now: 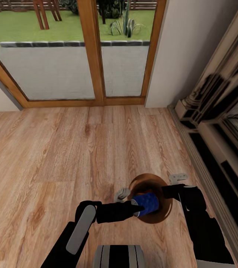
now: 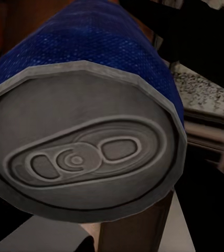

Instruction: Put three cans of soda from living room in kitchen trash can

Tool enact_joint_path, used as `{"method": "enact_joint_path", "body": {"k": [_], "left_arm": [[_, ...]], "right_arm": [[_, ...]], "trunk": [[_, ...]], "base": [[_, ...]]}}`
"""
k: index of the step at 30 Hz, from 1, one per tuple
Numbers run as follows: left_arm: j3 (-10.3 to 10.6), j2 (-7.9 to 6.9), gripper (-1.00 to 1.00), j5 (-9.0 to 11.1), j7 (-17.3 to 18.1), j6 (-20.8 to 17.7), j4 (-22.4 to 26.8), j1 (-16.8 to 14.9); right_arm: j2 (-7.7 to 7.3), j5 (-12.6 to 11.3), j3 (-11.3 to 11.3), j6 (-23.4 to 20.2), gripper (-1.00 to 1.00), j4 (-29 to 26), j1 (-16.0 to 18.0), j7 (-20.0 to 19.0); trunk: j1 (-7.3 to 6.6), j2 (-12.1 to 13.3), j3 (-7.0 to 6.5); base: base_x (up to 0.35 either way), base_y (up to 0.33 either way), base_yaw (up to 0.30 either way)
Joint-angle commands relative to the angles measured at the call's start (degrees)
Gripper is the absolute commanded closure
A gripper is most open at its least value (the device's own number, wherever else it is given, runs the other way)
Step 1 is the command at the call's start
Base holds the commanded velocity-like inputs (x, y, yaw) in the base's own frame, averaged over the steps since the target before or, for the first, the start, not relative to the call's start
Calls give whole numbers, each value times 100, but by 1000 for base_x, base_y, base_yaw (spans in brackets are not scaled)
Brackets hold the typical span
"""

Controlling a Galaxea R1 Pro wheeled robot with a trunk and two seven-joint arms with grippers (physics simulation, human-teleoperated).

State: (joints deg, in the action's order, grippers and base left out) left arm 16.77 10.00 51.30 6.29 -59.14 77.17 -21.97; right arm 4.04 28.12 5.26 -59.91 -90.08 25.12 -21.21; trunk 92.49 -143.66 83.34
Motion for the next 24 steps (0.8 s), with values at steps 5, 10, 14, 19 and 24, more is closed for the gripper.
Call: {"method": "enact_joint_path", "body": {"k": [5,10,14,19,24], "left_arm": [[1,0,100,19,-250,23,-8,-4],[-2,0,100,46,-336,33,-49,-133],[0,0,100,61,-339,35,-61,-148],[1,0,100,64,-342,111,-144,-153],[-1,0,100,325,-348,543,-827,-528]], "right_arm": [[1,-61,1,-9,100,-1,1,-23],[2,-61,1,-9,100,-1,1,-23],[8,-61,1,-9,100,-1,1,-23],[9,-61,1,-9,100,-1,1,-23],[6,-61,1,-9,100,-1,1,-23]], "trunk": [[-1,0,0],[-1,0,0],[-1,0,0],[-1,0,0],[-1,0,0]], "base": [[0,0,0],[0,0,0],[0,0,0],[0,0,0],[0,0,0]]}}
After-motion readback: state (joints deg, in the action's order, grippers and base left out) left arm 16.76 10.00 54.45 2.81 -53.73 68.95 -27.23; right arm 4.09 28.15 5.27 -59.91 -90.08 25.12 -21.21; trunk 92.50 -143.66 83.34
